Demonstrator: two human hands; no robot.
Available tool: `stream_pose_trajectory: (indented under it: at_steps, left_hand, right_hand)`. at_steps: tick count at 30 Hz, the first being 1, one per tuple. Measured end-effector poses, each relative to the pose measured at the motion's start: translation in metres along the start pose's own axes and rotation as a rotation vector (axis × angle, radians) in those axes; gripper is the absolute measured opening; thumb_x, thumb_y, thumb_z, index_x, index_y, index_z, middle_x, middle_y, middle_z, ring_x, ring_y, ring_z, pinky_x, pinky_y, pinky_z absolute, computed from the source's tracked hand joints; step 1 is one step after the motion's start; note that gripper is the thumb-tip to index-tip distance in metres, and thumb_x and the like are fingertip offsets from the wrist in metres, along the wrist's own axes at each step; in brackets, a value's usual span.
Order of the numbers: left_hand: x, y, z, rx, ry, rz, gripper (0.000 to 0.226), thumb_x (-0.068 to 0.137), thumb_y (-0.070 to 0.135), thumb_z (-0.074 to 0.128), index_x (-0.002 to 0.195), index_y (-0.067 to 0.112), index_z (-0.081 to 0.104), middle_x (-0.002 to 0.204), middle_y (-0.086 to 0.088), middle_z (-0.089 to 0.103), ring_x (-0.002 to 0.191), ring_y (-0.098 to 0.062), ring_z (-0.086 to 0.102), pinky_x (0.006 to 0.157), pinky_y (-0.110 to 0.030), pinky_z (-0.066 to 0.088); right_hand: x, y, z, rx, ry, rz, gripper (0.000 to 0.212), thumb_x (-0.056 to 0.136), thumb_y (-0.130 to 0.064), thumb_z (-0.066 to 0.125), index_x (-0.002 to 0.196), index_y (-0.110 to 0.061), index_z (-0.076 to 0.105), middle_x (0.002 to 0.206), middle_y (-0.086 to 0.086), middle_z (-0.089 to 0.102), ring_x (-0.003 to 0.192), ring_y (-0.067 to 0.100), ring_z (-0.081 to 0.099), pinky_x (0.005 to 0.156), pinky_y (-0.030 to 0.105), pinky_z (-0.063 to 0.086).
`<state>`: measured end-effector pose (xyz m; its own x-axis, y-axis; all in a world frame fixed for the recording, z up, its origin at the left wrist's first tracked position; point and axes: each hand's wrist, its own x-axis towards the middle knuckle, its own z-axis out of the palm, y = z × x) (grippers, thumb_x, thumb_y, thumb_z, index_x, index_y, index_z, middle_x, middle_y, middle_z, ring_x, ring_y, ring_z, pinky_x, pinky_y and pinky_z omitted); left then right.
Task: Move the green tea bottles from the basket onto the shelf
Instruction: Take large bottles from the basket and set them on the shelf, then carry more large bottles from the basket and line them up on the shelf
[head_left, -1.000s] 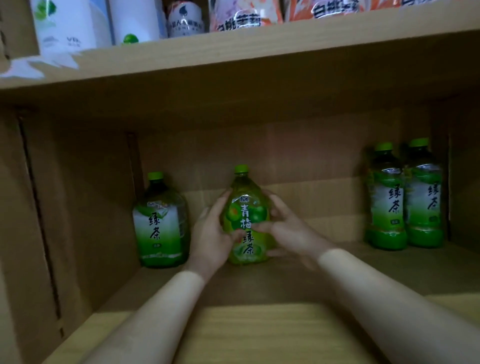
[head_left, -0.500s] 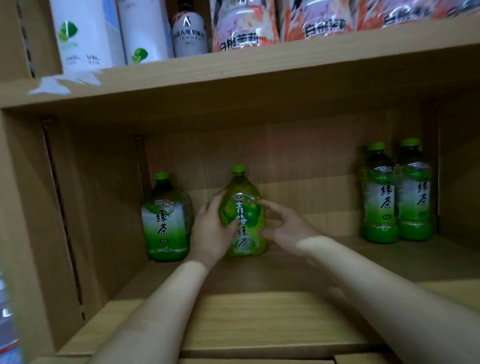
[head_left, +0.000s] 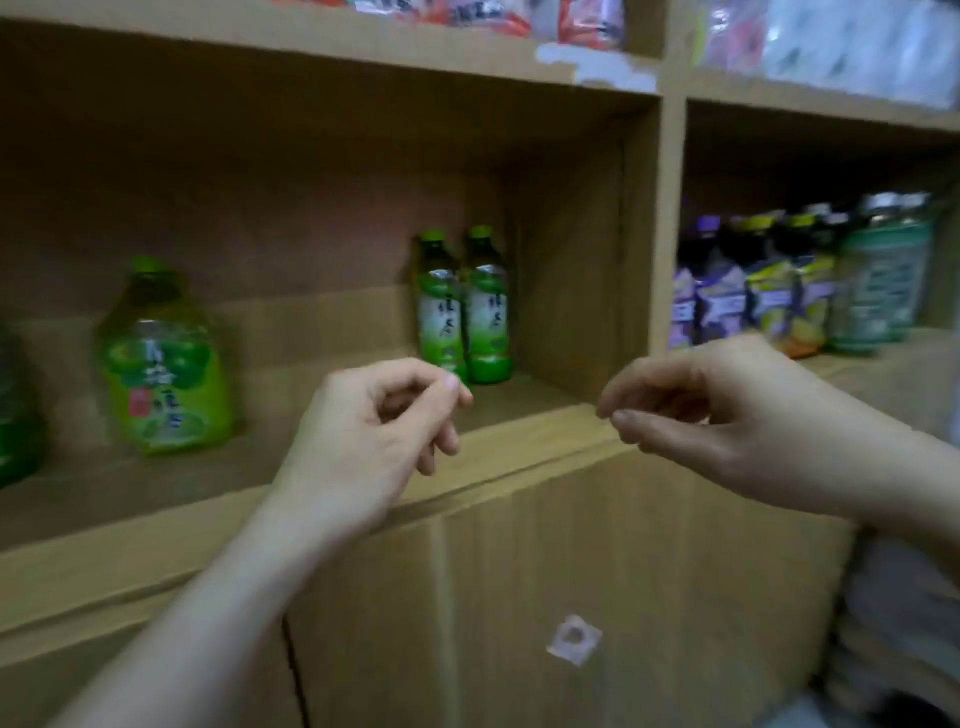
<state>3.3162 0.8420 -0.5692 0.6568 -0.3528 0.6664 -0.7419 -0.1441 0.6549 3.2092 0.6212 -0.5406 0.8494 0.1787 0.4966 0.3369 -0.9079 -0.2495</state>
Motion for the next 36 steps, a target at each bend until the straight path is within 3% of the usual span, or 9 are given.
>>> stream_pose_trajectory:
  at_steps: [6,8,12,17,20,24,27,30,36]
  left_hand:
    - [-0.049,0.051,0.169,-0.314,-0.379,0.008,0.023,0.077,0.014,0.055,0.08,0.025,0.075,0.067,0.003,0.071,0.057,-0.001,0.059,0.052,-0.01,0.044]
    - [-0.066,0.073,0.228,-0.355,-0.485,0.043,0.028,0.073,0.016,0.053,0.084,0.033,0.073,0.073,0.007,0.072,0.062,0.001,0.061,0.057,-0.009,0.045]
    - [-0.102,0.12,0.342,-0.536,-0.643,0.021,0.024,0.088,-0.002,0.058,0.081,0.016,0.072,0.065,-0.003,0.069,0.052,-0.003,0.058,0.05,-0.01,0.045]
    - [-0.146,0.168,0.46,-0.554,-0.811,0.018,0.028,0.084,0.0,0.065,0.073,0.024,0.073,0.068,-0.005,0.071,0.061,-0.017,0.065,0.055,-0.023,0.053]
    - [-0.172,0.197,0.519,-0.48,-0.909,0.046,0.019,0.081,0.009,0.068,0.076,0.027,0.073,0.074,-0.001,0.073,0.077,-0.024,0.068,0.072,-0.032,0.053]
    - [-0.202,0.223,0.595,-0.252,-0.975,0.143,0.024,0.085,0.008,0.063,0.084,0.03,0.072,0.085,0.018,0.071,0.085,-0.003,0.065,0.083,-0.023,0.05]
    - [-0.211,0.23,0.644,-0.106,-0.974,0.178,0.019,0.088,0.014,0.059,0.094,0.026,0.073,0.101,0.012,0.071,0.098,-0.007,0.062,0.094,-0.031,0.048]
    - [-0.21,0.232,0.69,0.099,-0.978,0.245,0.023,0.09,0.015,0.055,0.106,0.021,0.07,0.114,0.003,0.068,0.108,-0.016,0.06,0.093,-0.03,0.045]
    - [-0.218,0.218,0.772,0.61,-1.212,0.315,0.042,0.09,0.031,0.056,0.128,0.015,0.047,0.118,-0.012,0.058,0.106,-0.032,0.058,0.088,-0.04,0.047]
  right_hand:
    - [-0.17,0.061,-0.071,-0.094,-0.149,0.308,0.02,0.086,-0.038,0.064,0.106,-0.038,0.065,0.081,-0.017,0.072,0.072,-0.002,0.068,0.07,0.019,0.053]
    - [-0.235,0.08,-0.096,-0.108,-0.11,0.425,0.02,0.086,-0.037,0.063,0.105,-0.034,0.067,0.08,-0.015,0.072,0.073,-0.003,0.068,0.071,0.022,0.054]
    - [-0.366,0.112,-0.137,-0.109,-0.047,0.702,0.019,0.088,-0.024,0.067,0.106,-0.03,0.068,0.081,-0.007,0.074,0.072,0.005,0.07,0.071,0.028,0.056]
    - [-0.503,0.134,-0.174,0.033,0.228,0.985,0.017,0.084,-0.017,0.07,0.101,-0.021,0.071,0.08,0.004,0.075,0.076,0.017,0.072,0.071,0.024,0.056]
    - [-0.563,0.16,-0.181,0.042,0.324,1.104,0.018,0.086,-0.012,0.068,0.104,-0.018,0.07,0.075,0.002,0.075,0.071,0.012,0.071,0.064,0.016,0.051]
    - [-0.61,0.204,-0.169,0.087,0.271,1.221,0.021,0.088,-0.017,0.067,0.108,-0.025,0.067,0.08,0.0,0.072,0.064,0.002,0.067,0.058,0.017,0.051]
    - [-0.625,0.244,-0.162,0.161,0.112,1.28,0.026,0.089,-0.02,0.066,0.114,-0.028,0.064,0.087,-0.002,0.068,0.054,-0.002,0.057,0.052,0.015,0.044]
    - [-0.622,0.282,-0.152,0.157,-0.028,1.314,0.039,0.088,-0.024,0.067,0.126,-0.025,0.057,0.101,-0.002,0.065,0.07,0.001,0.057,0.06,0.014,0.043]
    - [-0.622,0.326,-0.108,0.291,0.063,1.338,0.077,0.087,-0.023,0.068,0.148,-0.03,0.022,0.139,0.005,0.049,0.077,0.009,0.059,0.06,0.018,0.049]
